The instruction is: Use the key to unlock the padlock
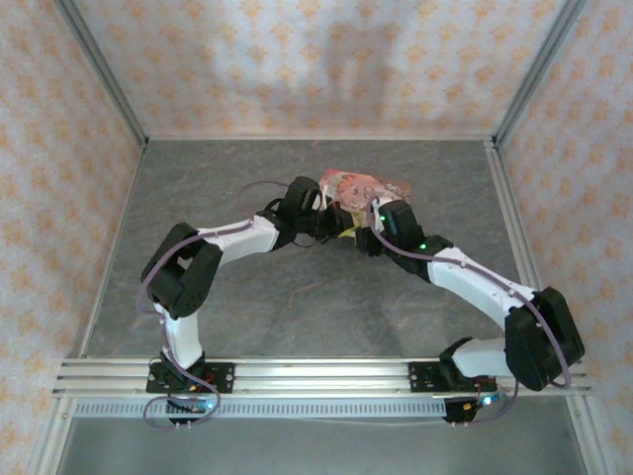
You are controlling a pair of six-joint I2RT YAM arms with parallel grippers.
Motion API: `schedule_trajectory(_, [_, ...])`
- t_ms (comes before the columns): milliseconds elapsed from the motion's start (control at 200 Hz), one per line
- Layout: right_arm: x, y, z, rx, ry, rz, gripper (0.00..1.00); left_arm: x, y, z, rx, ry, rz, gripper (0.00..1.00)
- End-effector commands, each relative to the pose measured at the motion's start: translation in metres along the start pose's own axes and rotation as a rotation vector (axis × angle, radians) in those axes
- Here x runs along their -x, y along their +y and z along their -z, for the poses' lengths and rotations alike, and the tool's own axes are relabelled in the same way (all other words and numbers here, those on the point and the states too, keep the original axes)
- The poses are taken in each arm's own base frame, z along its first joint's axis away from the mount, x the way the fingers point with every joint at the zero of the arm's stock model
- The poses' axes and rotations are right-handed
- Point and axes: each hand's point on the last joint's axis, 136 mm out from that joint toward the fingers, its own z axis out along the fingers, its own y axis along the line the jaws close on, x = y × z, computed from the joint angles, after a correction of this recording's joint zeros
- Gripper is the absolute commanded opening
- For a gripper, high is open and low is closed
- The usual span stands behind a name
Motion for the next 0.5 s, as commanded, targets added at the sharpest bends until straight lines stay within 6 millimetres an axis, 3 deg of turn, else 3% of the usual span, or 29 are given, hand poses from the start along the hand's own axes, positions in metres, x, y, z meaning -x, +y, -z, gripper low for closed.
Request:
schedule_trajectory(0, [0.0057, 0.0012, -0.0017, -0.026, -0.008, 0.043, 0.36, 0.0041, -0.0234, 0.0025, -0.076, 0.031, -0.010, 0.00])
schedule_trajectory(495, [0.0069, 0.0019, -0.0086, -0.071, -0.020, 0.127, 0.33, 0.0077, -0.0322, 0.0061, -0.110, 0.041, 0.007, 0.00])
